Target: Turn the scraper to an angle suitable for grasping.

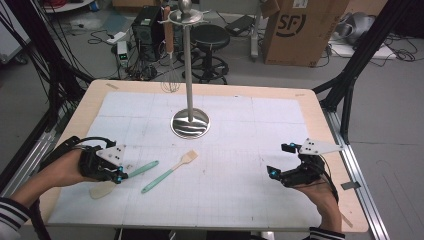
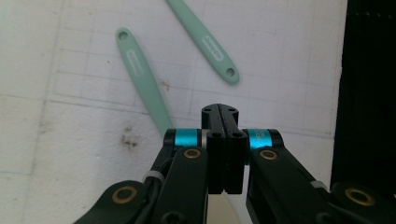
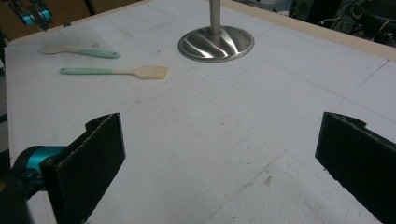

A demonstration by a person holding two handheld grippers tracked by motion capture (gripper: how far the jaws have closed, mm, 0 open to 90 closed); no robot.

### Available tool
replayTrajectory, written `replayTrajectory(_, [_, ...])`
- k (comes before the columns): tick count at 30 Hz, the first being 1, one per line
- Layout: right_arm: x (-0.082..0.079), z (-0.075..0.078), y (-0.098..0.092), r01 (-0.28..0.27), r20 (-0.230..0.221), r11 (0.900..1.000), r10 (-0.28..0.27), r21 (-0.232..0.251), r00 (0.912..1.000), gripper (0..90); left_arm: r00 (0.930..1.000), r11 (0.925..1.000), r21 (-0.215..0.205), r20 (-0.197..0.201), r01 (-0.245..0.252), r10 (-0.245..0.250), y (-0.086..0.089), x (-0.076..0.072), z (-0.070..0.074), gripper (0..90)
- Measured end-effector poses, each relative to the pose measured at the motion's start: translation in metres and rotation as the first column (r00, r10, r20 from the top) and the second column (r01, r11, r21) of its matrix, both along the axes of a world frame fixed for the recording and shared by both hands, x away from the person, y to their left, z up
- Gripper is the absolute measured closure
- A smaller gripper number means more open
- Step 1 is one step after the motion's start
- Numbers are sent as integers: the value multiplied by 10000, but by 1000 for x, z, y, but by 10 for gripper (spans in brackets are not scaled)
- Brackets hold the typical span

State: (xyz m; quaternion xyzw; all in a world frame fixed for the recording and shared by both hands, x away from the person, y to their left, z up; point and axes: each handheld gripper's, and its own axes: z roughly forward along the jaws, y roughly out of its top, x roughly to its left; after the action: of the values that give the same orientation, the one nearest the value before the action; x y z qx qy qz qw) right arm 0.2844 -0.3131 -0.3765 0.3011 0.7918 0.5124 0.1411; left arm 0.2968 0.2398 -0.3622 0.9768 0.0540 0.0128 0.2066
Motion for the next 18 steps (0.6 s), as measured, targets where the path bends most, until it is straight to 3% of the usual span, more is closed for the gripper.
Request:
replayTrajectory(7, [0,0,0,9,21,10000,-9,7,10000,1,9998,9992,367,-129,-159,164,3,-2,-24,898])
replayTrajectory(18, [1,-1,2,-10,-2,10000,10,-56,10000,1,9982,9938,956,-136,-568,584,12,1,-42,898])
